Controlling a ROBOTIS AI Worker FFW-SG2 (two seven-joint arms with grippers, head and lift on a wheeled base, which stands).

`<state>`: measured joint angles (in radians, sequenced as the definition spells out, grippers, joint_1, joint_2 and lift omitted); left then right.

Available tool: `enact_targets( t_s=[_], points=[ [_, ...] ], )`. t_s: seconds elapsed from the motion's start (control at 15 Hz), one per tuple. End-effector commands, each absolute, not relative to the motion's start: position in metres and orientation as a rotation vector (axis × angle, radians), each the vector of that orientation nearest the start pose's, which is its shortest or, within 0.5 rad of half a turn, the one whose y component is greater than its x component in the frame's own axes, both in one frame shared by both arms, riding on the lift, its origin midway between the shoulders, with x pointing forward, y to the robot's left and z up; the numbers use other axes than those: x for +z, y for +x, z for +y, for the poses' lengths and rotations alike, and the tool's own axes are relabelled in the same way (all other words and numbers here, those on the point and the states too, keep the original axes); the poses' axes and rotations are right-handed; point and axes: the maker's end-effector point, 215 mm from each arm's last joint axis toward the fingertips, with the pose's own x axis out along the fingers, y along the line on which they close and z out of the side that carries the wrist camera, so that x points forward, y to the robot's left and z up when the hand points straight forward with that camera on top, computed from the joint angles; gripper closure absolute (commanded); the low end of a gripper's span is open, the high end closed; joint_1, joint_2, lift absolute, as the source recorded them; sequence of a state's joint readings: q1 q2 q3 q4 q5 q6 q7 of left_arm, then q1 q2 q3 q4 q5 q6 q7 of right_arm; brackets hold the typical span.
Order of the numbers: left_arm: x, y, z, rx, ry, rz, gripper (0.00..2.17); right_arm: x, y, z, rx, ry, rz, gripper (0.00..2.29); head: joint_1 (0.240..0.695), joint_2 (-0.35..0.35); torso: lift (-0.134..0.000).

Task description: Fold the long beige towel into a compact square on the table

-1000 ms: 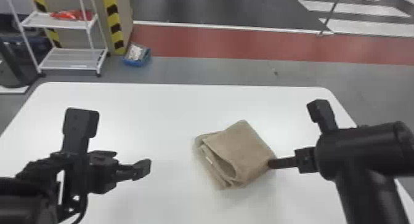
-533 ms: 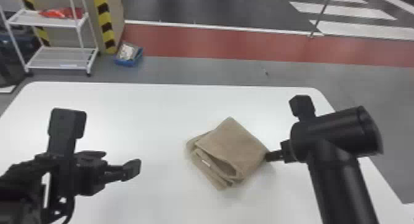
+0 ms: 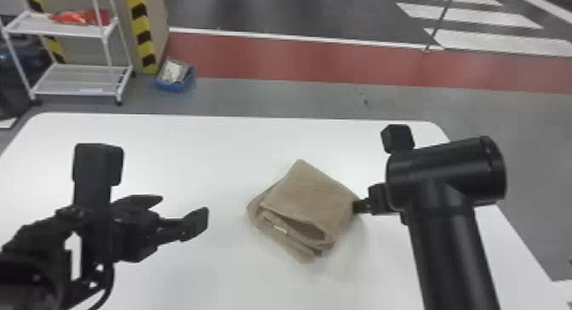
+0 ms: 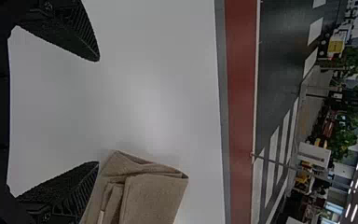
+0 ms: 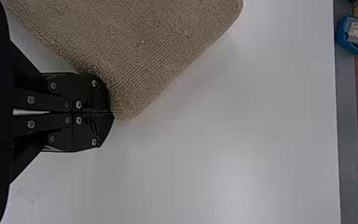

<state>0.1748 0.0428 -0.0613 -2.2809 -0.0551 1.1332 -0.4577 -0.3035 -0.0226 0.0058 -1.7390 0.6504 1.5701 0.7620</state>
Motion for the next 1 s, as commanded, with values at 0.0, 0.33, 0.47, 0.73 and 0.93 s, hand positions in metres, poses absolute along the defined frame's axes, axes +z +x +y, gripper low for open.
enact_targets(
  t_s=[0.0,0.33,0.47,0.73,0.93],
  points=[
    [-0.375,0.459,0.120,-0.483,-0.061,0.588,0.09,-0.450,0.504,-0.256,0.099,0.061,1.097,2.13,0.695,-0.162,-0.124],
    [-0.373,0.465,0.109,-0.524,-0.082,0.552,0.09,-0.449,0.510,-0.261,0.056,0.048,1.088,2.12,0.695,-0.160,-0.124],
    [-0.374,0.469,0.105,-0.541,-0.089,0.539,0.09,-0.448,0.514,-0.261,0.050,0.043,1.073,2.13,0.695,-0.173,-0.124],
    [-0.378,0.469,0.104,-0.545,-0.099,0.546,0.09,-0.434,0.548,-0.259,0.071,-0.017,0.954,2.13,0.695,-0.181,-0.124],
    [-0.379,0.468,0.105,-0.545,-0.096,0.549,0.10,-0.427,0.559,-0.248,0.102,-0.012,0.928,2.12,0.695,-0.172,-0.124]
  ],
)
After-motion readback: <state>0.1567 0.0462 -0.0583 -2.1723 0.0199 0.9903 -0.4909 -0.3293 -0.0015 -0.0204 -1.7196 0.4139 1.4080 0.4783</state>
